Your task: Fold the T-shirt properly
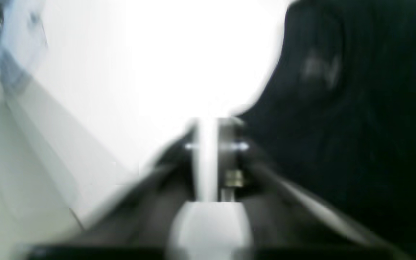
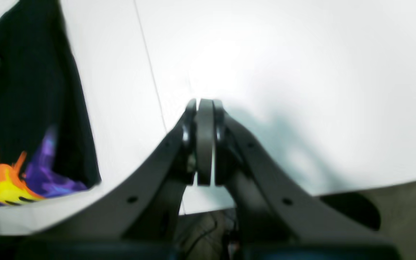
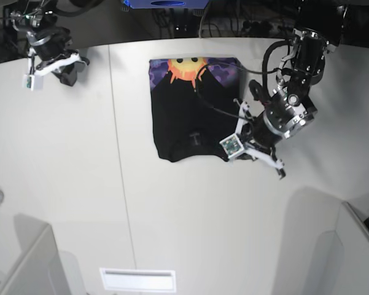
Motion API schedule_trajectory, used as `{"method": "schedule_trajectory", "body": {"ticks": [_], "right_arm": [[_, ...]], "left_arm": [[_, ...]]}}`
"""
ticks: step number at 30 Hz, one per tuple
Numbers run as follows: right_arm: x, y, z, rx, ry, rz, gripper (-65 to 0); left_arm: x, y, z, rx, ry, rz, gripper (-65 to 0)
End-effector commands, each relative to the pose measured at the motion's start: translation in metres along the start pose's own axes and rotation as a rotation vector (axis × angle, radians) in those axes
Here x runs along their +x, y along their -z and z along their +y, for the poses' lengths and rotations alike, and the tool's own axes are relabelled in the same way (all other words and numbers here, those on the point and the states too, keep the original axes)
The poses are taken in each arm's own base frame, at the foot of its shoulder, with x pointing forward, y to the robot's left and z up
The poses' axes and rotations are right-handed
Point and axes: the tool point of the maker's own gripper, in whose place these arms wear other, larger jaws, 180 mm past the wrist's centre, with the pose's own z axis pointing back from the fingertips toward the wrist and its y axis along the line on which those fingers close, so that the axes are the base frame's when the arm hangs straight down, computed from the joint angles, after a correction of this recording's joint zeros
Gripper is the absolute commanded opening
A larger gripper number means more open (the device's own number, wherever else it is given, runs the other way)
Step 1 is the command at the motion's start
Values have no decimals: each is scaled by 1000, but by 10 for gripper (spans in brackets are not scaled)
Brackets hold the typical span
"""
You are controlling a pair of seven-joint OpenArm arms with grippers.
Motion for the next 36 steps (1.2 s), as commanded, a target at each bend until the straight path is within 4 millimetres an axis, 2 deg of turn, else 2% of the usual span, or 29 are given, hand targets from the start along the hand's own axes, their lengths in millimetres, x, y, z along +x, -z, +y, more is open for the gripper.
{"method": "schedule_trajectory", "body": {"ticks": [1, 4, 8, 14, 18, 23, 29, 36], "right_arm": [[5, -7, -3, -1, -32, -17, -650], [-2, -12, -3, 24, -95, 0, -650], [-13, -21, 13, 129, -195, 12, -650], [-31, -31, 21, 189, -232, 55, -650], [-51, -43, 24, 230, -256, 110, -650], [-72, -58, 18, 228, -257, 182, -650], [-100, -78, 8, 204, -245, 287, -650], [-145, -106, -5, 170, -255, 503, -650]], "left_arm": [[5, -7, 5, 24, -23, -58, -650], [-13, -21, -5, 32, -109, -125, -650], [-26, -48, -23, 37, -197, -241, -650], [-47, -73, -55, -4, -297, -255, -650], [-64, -91, -57, 5, -443, -247, -650], [-83, -110, -61, 15, -553, -219, -650], [-108, -131, -103, -65, -623, -112, -650], [-140, -156, -156, -165, -702, 37, -650]]}}
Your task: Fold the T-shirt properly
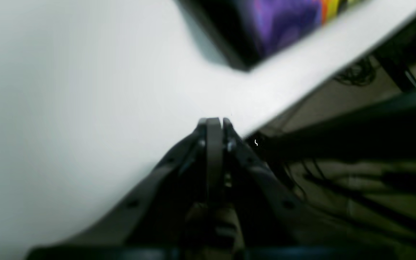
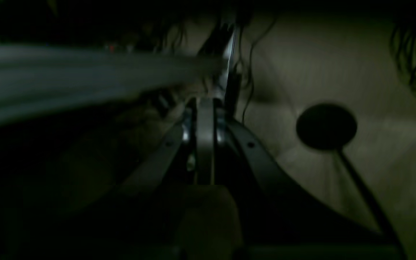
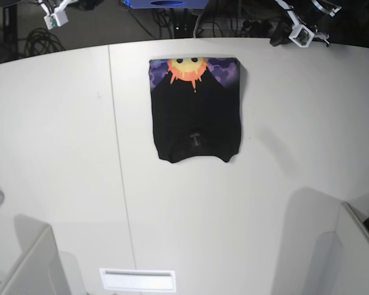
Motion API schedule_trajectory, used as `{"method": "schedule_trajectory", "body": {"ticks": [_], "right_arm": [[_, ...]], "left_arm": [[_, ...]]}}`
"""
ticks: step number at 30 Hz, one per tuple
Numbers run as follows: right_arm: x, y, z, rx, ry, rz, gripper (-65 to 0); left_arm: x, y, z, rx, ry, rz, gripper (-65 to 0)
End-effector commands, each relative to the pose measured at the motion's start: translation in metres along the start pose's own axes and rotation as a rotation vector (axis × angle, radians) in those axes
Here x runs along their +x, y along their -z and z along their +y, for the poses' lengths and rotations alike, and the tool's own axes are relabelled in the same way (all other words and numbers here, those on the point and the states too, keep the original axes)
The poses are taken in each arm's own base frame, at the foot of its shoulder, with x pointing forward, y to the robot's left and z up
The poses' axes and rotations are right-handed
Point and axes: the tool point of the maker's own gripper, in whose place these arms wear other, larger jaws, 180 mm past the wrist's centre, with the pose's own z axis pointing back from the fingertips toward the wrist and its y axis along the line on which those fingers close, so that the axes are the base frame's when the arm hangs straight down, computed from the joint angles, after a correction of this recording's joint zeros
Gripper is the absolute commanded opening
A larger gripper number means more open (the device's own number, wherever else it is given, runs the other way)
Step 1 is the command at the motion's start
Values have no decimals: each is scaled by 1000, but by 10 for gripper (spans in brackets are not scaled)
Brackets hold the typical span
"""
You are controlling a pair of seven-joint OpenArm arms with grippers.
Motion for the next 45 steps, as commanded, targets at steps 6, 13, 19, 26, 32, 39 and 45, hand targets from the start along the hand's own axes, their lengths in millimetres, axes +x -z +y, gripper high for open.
{"method": "schedule_trajectory", "body": {"ticks": [6, 13, 19, 26, 32, 39, 45], "right_arm": [[-50, 18, 19, 2, -184, 213, -650], [-99, 64, 41, 103, -245, 381, -650], [-125, 104, 22, 118, -157, 448, -650], [-147, 141, -9, 136, -121, 480, -650], [-162, 173, -11, 180, -111, 504, -650], [-182, 194, 12, 231, -90, 475, -650], [-170, 208, 33, 230, -38, 361, -650]], "left_arm": [[-52, -10, 1, 5, -92, 111, -650], [-128, 7, 0, 1, -232, 258, -650], [-180, 32, -17, -49, -324, 376, -650], [-214, 68, -29, -65, -436, 458, -650], [-226, 109, -39, -41, -587, 474, -650], [-245, 124, -82, -108, -551, 471, -650], [-241, 139, -61, -42, -372, 460, -650]]}}
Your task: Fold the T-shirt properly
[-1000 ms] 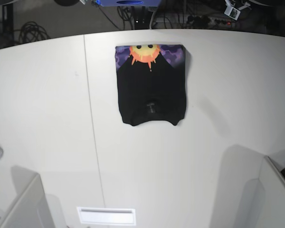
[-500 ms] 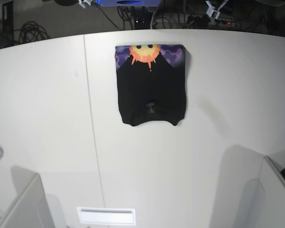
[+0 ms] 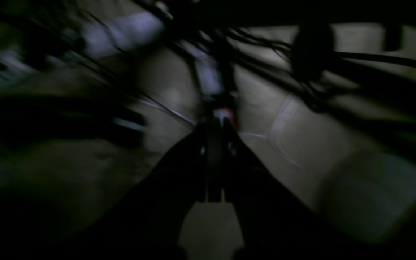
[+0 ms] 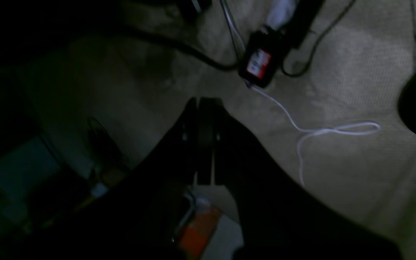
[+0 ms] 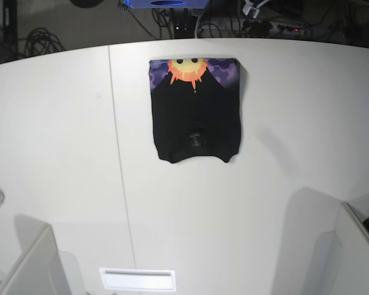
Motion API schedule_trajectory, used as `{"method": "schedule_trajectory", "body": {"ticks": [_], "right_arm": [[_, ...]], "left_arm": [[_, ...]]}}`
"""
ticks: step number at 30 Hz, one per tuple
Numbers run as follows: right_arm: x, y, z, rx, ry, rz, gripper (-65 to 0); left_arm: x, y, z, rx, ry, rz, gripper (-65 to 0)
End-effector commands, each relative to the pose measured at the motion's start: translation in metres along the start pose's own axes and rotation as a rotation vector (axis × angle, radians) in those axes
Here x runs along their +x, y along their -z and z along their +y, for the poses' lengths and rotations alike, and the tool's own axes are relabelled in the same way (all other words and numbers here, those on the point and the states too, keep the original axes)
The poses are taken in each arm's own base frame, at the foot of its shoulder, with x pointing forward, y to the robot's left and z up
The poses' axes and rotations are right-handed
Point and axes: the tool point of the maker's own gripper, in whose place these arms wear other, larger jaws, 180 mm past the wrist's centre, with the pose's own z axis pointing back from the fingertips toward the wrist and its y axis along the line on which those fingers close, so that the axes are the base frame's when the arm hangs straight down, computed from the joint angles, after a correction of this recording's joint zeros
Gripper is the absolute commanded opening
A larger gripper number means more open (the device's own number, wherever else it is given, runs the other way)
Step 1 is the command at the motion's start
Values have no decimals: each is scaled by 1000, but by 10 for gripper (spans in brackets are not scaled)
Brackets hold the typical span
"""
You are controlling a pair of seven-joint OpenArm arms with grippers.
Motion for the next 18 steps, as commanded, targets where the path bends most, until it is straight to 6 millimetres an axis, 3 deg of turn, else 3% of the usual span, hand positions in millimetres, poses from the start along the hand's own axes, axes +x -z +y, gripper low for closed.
{"method": "schedule_trajectory", "body": {"ticks": [1, 8, 18], "right_arm": [[0, -1, -9, -45, 13, -13, -650], [7, -4, -46, -299, 23, -40, -650], [14, -7, -56, -330, 13, -47, -650]], "left_arm": [[10, -1, 7, 13, 13, -32, -650], [22, 0, 11, 18, 27, -62, -650], [23, 2, 6, 10, 23, -66, -650]]}}
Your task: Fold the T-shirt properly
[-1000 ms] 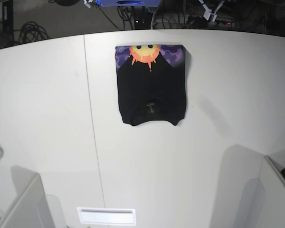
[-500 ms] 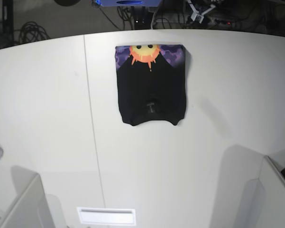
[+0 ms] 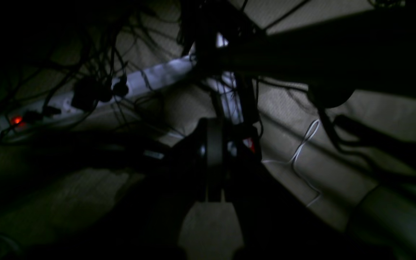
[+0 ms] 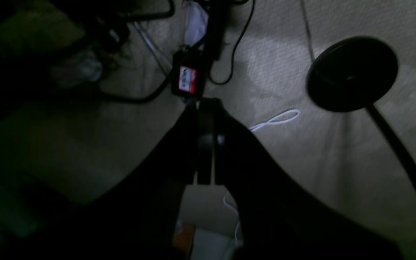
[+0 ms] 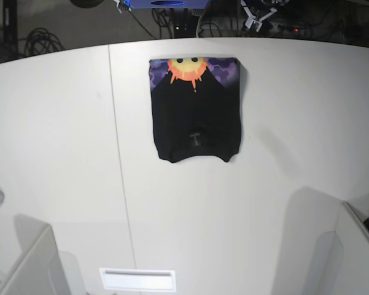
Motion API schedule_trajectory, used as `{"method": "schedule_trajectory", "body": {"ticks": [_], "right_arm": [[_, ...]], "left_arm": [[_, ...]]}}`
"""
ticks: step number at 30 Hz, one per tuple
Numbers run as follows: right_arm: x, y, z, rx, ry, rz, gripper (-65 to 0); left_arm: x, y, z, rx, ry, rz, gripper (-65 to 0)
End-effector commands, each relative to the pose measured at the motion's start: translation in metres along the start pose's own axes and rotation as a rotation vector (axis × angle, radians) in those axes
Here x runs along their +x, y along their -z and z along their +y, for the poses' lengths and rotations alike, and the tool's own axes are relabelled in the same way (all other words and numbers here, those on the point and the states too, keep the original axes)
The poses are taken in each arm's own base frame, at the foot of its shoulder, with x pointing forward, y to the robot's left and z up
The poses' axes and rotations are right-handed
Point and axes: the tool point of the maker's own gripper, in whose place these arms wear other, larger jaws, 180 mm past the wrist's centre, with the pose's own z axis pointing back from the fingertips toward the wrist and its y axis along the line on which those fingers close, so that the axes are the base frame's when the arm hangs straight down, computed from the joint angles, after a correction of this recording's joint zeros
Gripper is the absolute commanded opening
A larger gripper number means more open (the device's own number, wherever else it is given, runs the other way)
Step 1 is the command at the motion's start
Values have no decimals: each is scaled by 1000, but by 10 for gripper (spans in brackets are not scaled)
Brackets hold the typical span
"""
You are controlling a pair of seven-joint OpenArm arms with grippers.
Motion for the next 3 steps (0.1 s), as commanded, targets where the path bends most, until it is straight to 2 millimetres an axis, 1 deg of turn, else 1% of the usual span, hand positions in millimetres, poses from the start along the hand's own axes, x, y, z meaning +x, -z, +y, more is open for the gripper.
{"method": "schedule_trajectory", "body": {"ticks": [1, 3], "right_arm": [[-10, -2, -2, -2, 2, 16, -650], [-12, -3, -3, -3, 3, 19, -650]], "left_arm": [[-8, -2, -4, -9, -8, 12, -650], [-9, 0, -10, -17, -14, 14, -650]]}}
